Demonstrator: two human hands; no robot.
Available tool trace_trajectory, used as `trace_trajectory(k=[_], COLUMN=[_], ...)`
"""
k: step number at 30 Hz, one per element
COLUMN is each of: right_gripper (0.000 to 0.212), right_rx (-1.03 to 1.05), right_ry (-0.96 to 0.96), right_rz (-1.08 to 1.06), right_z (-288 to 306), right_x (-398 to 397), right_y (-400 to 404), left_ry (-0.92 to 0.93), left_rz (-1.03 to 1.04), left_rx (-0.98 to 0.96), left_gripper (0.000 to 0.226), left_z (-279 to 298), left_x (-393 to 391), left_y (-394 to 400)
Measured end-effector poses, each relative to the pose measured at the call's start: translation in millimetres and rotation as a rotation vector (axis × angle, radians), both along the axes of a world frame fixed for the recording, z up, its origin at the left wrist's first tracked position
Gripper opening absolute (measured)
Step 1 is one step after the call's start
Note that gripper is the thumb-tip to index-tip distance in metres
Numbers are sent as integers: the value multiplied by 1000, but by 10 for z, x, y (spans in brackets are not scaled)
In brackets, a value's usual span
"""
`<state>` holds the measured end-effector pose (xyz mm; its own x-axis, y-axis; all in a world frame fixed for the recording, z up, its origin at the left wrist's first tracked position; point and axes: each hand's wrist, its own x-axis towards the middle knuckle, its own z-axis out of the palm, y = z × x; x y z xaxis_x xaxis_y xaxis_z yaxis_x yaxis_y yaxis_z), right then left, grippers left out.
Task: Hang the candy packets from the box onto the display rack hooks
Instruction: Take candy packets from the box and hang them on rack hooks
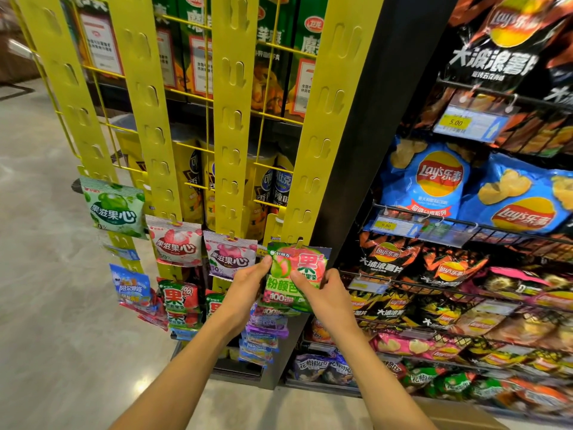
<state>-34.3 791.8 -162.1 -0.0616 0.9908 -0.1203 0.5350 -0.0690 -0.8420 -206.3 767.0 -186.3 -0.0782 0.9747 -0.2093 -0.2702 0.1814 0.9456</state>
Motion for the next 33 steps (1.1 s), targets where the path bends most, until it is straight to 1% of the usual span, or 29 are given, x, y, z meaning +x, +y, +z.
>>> trace_trajectory(k=[3, 7, 9, 12, 14, 15, 18, 19, 21, 24, 27, 28, 29, 31, 33], right_gripper=[62, 43, 42, 39, 41, 42, 39, 39, 40, 50, 60, 62, 64, 68, 71], right_rx=[8, -80, -127, -160, -148, -130, -69, -48, 34, 148, 247, 265, 281, 311, 326], right_ry=[43, 177, 209, 204, 182, 162, 76, 42, -86, -351, -594, -656, -714, -832, -909], right_rz=[-2, 71, 102, 154, 182, 187, 197, 209, 245, 332, 431, 469, 507, 546, 540], right_z=[-25, -21, -31, -43, -3, 43, 156, 187, 213, 252, 283, 292, 278, 206, 115], right_x=[24, 76, 127, 243, 331, 376, 554, 634, 830, 1205, 1683, 1861, 2059, 2471, 2863], right_y=[10, 2, 18, 79, 110, 120, 169, 182, 203, 205, 149, 101, 56, -53, -175], left_ry=[7, 19, 75, 238, 397, 501, 832, 962, 1254, 1669, 1981, 2040, 2062, 2035, 1986], left_rz=[-12, 0, -7, 5, 80, 120, 213, 225, 215, 90, -154, -212, -254, -285, -313], left_rx=[-17, -48, -60, -18, 38, 67, 146, 165, 180, 145, -18, -59, -94, -152, -199], left_gripper=[44, 43, 43, 40, 30, 33, 42, 44, 47, 49, 53, 55, 58, 66, 72], left_z=[12, 55, 84, 207, 280, 330, 350, 328, 293, 297, 360, 376, 357, 264, 168], left_x=[2, 7, -22, -47, -63, -64, -74, -77, -53, 43, 314, 435, 575, 940, 1387], left_y=[11, 25, 43, 21, -11, -36, -89, -116, -210, -406, -665, -763, -854, -1038, -1181])
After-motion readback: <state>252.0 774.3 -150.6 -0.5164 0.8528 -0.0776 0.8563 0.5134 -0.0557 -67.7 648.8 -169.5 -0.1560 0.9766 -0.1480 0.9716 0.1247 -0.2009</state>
